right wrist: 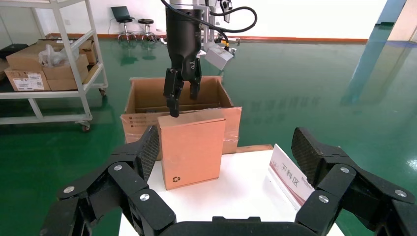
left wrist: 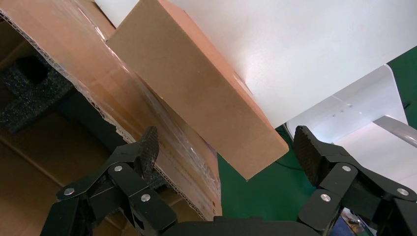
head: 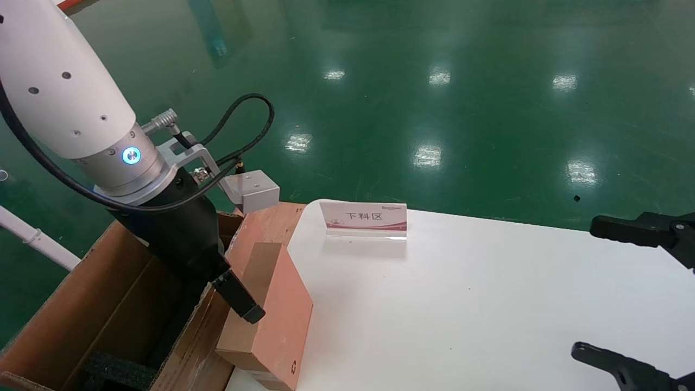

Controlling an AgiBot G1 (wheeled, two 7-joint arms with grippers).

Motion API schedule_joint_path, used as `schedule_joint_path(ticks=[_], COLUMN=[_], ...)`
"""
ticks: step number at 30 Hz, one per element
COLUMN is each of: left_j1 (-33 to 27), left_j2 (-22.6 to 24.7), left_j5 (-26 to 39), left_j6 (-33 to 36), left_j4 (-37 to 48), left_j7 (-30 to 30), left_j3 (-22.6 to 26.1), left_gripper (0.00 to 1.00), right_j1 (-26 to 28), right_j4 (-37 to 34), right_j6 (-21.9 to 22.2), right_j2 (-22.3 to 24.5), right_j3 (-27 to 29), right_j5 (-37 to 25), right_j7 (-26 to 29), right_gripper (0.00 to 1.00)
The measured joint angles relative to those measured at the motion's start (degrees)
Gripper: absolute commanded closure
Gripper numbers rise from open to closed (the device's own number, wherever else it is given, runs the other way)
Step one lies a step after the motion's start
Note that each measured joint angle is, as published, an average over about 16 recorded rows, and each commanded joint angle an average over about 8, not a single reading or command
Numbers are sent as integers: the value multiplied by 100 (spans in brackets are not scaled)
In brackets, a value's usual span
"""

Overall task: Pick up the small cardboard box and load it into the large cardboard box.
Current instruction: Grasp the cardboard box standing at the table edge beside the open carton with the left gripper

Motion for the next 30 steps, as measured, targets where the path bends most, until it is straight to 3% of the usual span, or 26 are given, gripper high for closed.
schedule_joint_path(ticks=[18,30], left_j1=[-51,870], left_j2=[7,-40], left_j5=[-252,156], left_j6=[-108,-1040], left_j4=[60,198], left_j7=[90,292], left_j3=[160,392], left_gripper=[0,0], right_j1=[0,2], right_j4=[-2,-5], right_j6=[2,2], right_j2=[2,2], right_j3=[-4,-7], right_j5=[3,5], right_j7=[-3,-5], right_gripper=[0,0])
